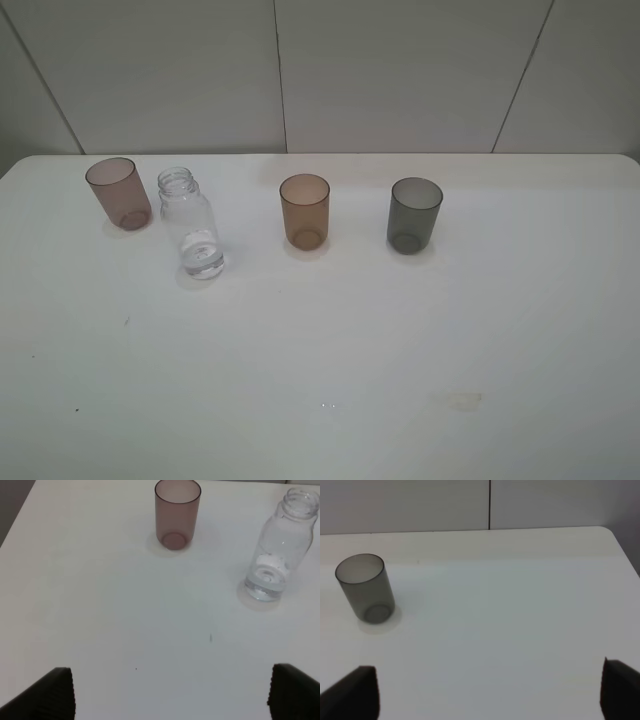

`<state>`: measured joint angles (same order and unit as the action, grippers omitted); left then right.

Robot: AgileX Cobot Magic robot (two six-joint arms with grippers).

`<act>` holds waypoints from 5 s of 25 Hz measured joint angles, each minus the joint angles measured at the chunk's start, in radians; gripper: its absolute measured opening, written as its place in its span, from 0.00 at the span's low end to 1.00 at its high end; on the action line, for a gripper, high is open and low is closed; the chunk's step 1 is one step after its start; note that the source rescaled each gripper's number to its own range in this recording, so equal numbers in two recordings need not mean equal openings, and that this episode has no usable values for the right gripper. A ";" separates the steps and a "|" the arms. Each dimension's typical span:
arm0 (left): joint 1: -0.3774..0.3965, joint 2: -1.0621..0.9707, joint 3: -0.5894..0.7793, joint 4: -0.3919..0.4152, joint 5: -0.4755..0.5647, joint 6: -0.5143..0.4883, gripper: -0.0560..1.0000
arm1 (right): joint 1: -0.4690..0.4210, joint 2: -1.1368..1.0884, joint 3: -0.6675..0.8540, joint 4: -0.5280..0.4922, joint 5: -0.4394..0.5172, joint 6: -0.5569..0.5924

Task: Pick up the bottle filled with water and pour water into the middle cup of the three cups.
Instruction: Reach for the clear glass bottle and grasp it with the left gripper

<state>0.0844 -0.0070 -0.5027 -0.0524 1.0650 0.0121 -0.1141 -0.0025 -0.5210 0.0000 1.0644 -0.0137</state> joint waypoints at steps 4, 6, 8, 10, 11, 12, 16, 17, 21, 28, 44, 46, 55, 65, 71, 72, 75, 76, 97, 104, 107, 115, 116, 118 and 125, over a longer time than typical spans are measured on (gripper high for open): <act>0.000 0.000 0.000 0.000 0.000 0.000 1.00 | 0.000 0.000 0.000 0.000 0.000 0.000; 0.000 0.000 0.000 0.000 0.000 0.000 1.00 | 0.000 0.000 0.000 0.000 0.000 0.000; 0.000 0.000 0.000 0.000 0.000 0.000 1.00 | 0.000 0.000 0.000 0.000 0.000 0.000; 0.000 0.000 0.000 0.000 0.000 0.000 1.00 | 0.000 0.000 0.000 0.000 0.000 0.000; 0.000 0.000 0.000 0.000 0.000 0.000 1.00 | 0.000 0.000 0.000 0.000 0.000 0.000; 0.000 0.000 0.000 0.000 0.000 0.000 1.00 | 0.000 0.000 0.000 0.000 0.000 0.000; 0.000 0.000 0.000 0.000 0.000 0.000 1.00 | 0.000 0.000 0.000 0.000 0.000 0.000; 0.000 0.000 0.000 0.000 0.000 0.000 1.00 | 0.000 0.000 0.000 0.000 0.000 0.000; 0.000 0.000 0.000 0.000 0.000 0.000 1.00 | 0.000 0.000 0.000 0.000 0.000 0.000; 0.000 0.000 0.000 0.000 0.000 0.000 1.00 | 0.000 0.000 0.000 0.000 0.000 0.000; -0.236 0.246 -0.029 -0.033 -0.270 0.027 1.00 | 0.000 0.000 0.000 0.000 0.000 0.000; -0.275 0.349 -0.029 -0.033 -0.329 0.034 1.00 | 0.000 0.000 0.000 0.000 0.000 0.000; -0.335 0.800 0.077 -0.038 -0.776 0.035 1.00 | 0.000 0.000 0.000 0.000 0.000 0.000; -0.495 1.202 0.326 -0.041 -1.543 0.010 1.00 | 0.000 0.000 0.000 0.000 0.000 0.000; -0.498 1.519 0.384 -0.044 -2.074 -0.022 1.00 | 0.000 0.000 0.000 0.000 0.000 0.000; -0.498 1.578 0.385 -0.041 -2.148 -0.027 1.00 | 0.000 0.000 0.000 0.000 0.000 0.000; -0.498 1.726 0.383 -0.043 -2.252 -0.035 1.00 | 0.000 0.000 0.000 0.000 0.000 0.000; -0.498 1.762 0.376 -0.045 -2.254 -0.035 1.00 | 0.000 0.000 0.000 0.000 0.000 0.000; -0.498 2.016 0.135 -0.026 -2.276 0.068 1.00 | 0.000 0.000 0.000 0.000 0.000 0.000; -0.498 2.067 0.079 -0.037 -2.277 0.070 1.00 | 0.000 0.000 0.000 0.000 0.000 0.000; -0.498 2.081 0.067 -0.037 -2.277 0.070 1.00 | 0.000 0.000 0.000 0.000 0.000 0.000; -0.498 2.095 0.014 -0.034 -2.280 0.069 1.00 | 0.000 0.000 0.000 0.000 0.000 0.000; -0.498 2.100 0.014 -0.034 -2.280 0.067 1.00 | 0.000 0.000 0.000 0.000 0.000 0.000; -0.498 2.109 0.014 -0.034 -2.280 0.067 1.00 | 0.000 0.000 0.000 0.000 0.000 0.000; -0.498 2.143 -0.002 -0.034 -2.280 0.060 1.00 | 0.000 0.000 0.000 0.000 0.000 0.000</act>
<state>-0.4136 2.1355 -0.5047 -0.0863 -1.2147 0.0725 -0.1141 -0.0025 -0.5210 0.0000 1.0644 -0.0137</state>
